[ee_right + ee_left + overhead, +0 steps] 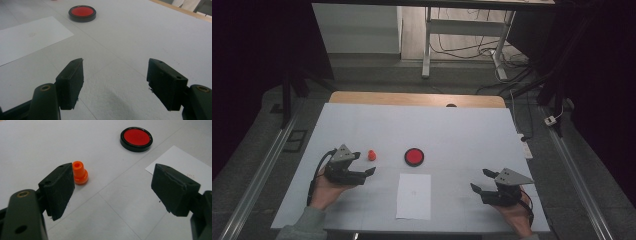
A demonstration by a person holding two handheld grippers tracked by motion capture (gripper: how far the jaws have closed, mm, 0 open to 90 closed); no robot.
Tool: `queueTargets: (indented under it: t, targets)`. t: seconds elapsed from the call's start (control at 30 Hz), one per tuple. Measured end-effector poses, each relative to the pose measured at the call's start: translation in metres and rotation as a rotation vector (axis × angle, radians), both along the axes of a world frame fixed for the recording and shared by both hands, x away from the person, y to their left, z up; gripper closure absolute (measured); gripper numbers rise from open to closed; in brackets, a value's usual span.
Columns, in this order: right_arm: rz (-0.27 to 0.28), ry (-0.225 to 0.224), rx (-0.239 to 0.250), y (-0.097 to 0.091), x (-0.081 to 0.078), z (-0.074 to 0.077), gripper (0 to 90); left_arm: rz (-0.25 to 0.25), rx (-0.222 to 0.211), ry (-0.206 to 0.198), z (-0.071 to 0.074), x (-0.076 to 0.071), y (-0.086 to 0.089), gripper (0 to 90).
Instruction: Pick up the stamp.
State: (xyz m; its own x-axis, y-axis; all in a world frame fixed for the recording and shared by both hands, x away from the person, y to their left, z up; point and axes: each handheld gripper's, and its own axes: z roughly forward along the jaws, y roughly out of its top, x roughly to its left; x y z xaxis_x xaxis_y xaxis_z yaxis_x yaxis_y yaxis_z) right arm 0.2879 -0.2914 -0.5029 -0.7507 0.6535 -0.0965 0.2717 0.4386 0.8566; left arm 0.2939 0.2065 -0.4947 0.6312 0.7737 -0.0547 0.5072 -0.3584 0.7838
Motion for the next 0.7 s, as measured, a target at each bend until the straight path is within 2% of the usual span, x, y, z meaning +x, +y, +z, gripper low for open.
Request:
queueTargets:
  t: [0.33, 0.37, 0.5, 0.7]
  targets:
    - [0.001, 0.01, 0.026, 0.001, 0.001, -0.003, 29.9, 0.01, 0.008, 0.016, 0.0, 0.017, -0.006, 21.6]
    - [-0.004, 0.005, 0.011, 0.001, 0.001, -0.003, 29.9, 0.011, 0.012, 0.017, -0.001, 0.019, -0.006, 21.8]
    - [0.006, 0.004, 0.021, 0.003, 0.002, -0.003, 30.1, 0.015, 0.026, 0.017, -0.002, 0.027, -0.007, 22.8]
    - [-0.001, 0.002, 0.006, 0.004, 0.001, -0.003, 30.2, 0.017, 0.041, 0.023, -0.005, 0.036, -0.008, 24.0]
